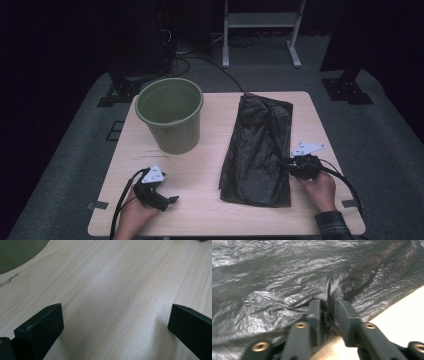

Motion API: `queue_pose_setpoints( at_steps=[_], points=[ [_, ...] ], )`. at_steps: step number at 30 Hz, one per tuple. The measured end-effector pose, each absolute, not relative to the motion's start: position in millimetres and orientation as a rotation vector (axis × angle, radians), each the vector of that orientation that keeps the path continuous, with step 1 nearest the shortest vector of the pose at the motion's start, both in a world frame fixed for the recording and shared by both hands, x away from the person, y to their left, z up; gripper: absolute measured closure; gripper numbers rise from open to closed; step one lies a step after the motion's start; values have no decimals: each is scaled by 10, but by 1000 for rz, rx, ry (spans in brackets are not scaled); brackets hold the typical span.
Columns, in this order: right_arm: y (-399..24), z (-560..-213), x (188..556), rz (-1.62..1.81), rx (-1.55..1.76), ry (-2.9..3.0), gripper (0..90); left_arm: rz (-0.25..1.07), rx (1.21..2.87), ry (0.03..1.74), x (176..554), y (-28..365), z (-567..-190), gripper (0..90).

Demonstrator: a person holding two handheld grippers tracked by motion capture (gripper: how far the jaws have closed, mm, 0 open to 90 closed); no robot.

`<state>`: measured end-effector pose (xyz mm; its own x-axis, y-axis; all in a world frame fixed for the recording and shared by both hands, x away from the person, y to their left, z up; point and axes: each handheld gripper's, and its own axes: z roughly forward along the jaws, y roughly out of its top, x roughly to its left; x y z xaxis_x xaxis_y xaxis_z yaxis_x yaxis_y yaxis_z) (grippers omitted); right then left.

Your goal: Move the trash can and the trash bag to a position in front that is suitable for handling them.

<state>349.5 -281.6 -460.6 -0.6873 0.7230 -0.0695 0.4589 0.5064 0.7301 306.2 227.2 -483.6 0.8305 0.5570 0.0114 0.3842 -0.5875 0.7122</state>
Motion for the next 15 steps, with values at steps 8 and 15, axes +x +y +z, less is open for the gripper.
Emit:
queue_pose_setpoints(
  at_steps=[8, 15],
  points=[
    [-2875, -4508, 3255, 1067, 994, 2392, 476, 302, 2267, 687, 3061, 2270, -4836, 0],
    [-2817, -4528, 2916, 1094, 962, 2442, 379, 304, 2265, 691, 3059, 2268, -4837, 0]
  ],
)
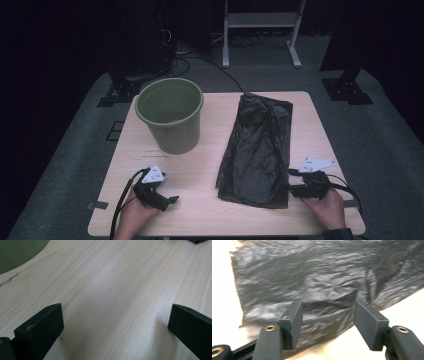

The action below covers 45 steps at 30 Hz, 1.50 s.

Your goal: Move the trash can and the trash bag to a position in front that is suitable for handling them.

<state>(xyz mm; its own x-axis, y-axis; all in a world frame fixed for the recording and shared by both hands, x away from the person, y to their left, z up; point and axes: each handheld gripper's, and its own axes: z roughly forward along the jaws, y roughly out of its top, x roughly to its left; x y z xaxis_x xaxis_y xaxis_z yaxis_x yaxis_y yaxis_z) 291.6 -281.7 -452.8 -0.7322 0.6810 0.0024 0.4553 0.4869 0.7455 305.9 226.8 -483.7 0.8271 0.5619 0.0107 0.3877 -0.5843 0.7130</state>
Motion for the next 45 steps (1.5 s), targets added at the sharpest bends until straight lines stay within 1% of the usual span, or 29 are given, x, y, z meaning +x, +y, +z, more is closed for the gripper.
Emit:
queue_pose_setpoints(
  at_steps=[1, 2, 6, 12, 13, 15, 16, 19, 20, 24, 25, 26, 27, 29, 31, 33, 34, 37, 39, 40, 43, 44, 45],
  points=[
    [-2806, -4522, 2826, 1114, 956, 2447, 358, 304, 2266, 692, 3058, 2267, -4836, 0],
    [-2806, -4522, 2826, 1114, 956, 2447, 358, 304, 2266, 692, 3058, 2267, -4837, 0],
    [-2772, -4534, 2639, 1142, 937, 2467, 320, 304, 2265, 694, 3057, 2266, -4837, 0],
    [-2691, -4617, 2532, 1134, 918, 2513, 319, 305, 2265, 695, 3056, 2265, -4836, 0],
    [-2677, -4637, 2530, 1117, 921, 2520, 356, 304, 2265, 695, 3056, 2265, -4836, 0],
    [-2665, -4670, 2535, 1068, 919, 2537, 496, 305, 2265, 695, 3056, 2265, -4836, 0],
    [-2672, -4684, 2542, 1058, 919, 2547, 621, 305, 2265, 695, 3056, 2265, -4836, 0],
    [-2710, -4693, 2553, 1055, 934, 2541, 849, 305, 2265, 695, 3056, 2265, -4836, 0],
    [-2732, -4693, 2561, 1045, 939, 2538, 898, 305, 2265, 695, 3056, 2265, -4836, 0],
    [-2800, -4679, 2564, 1056, 978, 2513, 899, 305, 2265, 695, 3056, 2265, -4836, 0],
    [-2810, -4666, 2554, 1073, 977, 2512, 888, 305, 2265, 696, 3056, 2265, -4836, 0],
    [-2813, -4642, 2530, 1121, 961, 2509, 761, 305, 2265, 696, 3056, 2265, -4836, 0],
    [-2807, -4629, 2523, 1142, 969, 2497, 685, 305, 2265, 696, 3056, 2265, -4836, 0],
    [-2764, -4600, 2501, 1154, 961, 2494, 505, 305, 2265, 696, 3056, 2265, -4836, 0],
    [-2700, -4585, 2484, 1158, 943, 2502, 446, 306, 2264, 696, 3055, 2264, -4837, 0],
    [-2603, -4595, 2471, 1154, 918, 2515, 346, 306, 2264, 697, 3055, 2264, -4837, 0],
    [-2603, -4595, 2471, 1154, 918, 2515, 346, 306, 2264, 697, 3055, 2264, -4837, 0],
    [-2513, -4636, 2474, 1102, 904, 2533, 259, 306, 2264, 697, 3055, 2264, -4836, 0],
    [-2475, -4659, 2470, 1086, 896, 2539, 261, 306, 2264, 697, 3055, 2264, -4836, 0],
    [-2456, -4674, 2471, 1062, 907, 2534, 292, 306, 2265, 697, 3055, 2264, -4836, 0],
    [-2450, -4721, 2488, 1006, 901, 2541, 594, 306, 2264, 697, 3055, 2264, -4837, 0],
    [-2463, -4725, 2490, 999, 906, 2541, 746, 306, 2265, 697, 3055, 2264, -4836, 0],
    [-2476, -4724, 2488, 1000, 902, 2534, 812, 306, 2264, 697, 3055, 2264, -4836, 0]
  ],
)
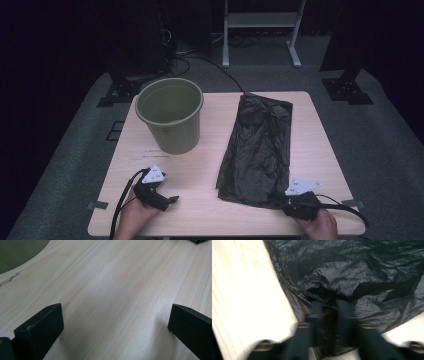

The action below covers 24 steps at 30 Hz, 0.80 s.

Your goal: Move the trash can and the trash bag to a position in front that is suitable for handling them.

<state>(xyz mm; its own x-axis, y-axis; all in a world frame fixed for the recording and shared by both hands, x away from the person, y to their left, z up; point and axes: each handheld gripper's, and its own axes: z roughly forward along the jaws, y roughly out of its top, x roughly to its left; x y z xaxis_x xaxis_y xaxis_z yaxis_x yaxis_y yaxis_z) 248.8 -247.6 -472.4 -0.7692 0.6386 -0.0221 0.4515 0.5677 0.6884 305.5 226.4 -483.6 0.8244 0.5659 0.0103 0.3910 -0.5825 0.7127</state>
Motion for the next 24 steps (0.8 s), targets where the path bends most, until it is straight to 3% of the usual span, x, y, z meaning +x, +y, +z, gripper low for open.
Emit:
queue_pose_setpoints(
  at_steps=[2, 11, 20, 22, 24],
  points=[
    [-2519, -4711, 2487, 1006, 915, 2518, 892, 306, 2265, 697, 3055, 2264, -4836, 0],
    [-2897, -4707, 2431, 946, 1010, 2480, 865, 306, 2265, 697, 3054, 2263, -4836, 0],
    [-3246, -4635, 2351, 935, 1090, 2386, 731, 308, 2263, 701, 3051, 2260, -4837, 0],
    [-3248, -4542, 2348, 974, 1090, 2349, 604, 308, 2264, 701, 3051, 2260, -4836, 0],
    [-3236, -4505, 2353, 984, 1087, 2338, 556, 308, 2263, 701, 3051, 2260, -4837, 0]
  ],
)
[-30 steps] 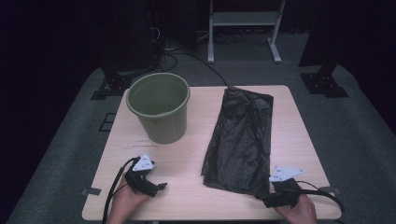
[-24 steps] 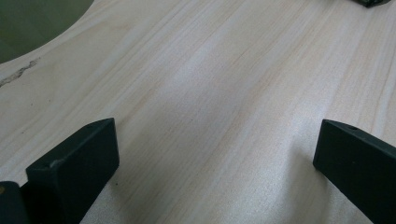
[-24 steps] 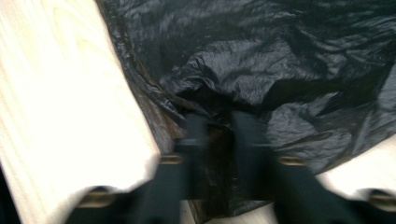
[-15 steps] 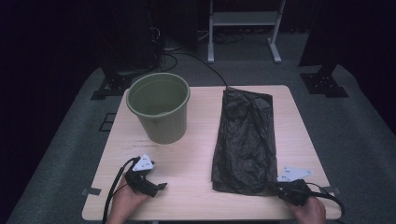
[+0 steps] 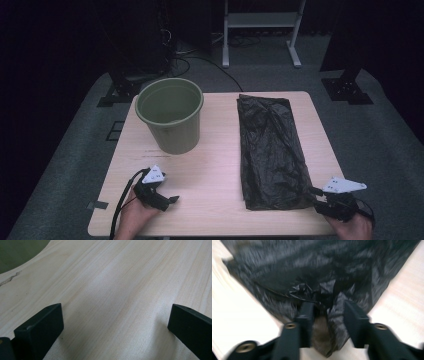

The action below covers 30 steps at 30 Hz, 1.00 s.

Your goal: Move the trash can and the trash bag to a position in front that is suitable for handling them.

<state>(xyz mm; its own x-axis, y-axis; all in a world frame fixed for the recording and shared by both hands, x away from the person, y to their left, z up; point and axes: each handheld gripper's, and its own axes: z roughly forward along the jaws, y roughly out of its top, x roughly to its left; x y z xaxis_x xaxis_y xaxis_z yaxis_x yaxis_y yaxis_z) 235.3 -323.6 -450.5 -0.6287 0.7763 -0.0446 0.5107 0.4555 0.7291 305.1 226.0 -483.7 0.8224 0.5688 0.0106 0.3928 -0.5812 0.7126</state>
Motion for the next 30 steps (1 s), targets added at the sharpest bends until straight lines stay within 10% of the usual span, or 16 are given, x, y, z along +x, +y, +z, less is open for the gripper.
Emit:
queue_pose_setpoints(
  at_steps=[6, 30],
  points=[
    [-3038, -4322, 2495, 1053, 1048, 2323, 368, 308, 2263, 702, 3050, 2258, -4837, 0],
    [-1755, -4209, 3299, 1098, 864, 2483, 304, 308, 2263, 703, 3050, 2258, -4837, 0]
  ],
)
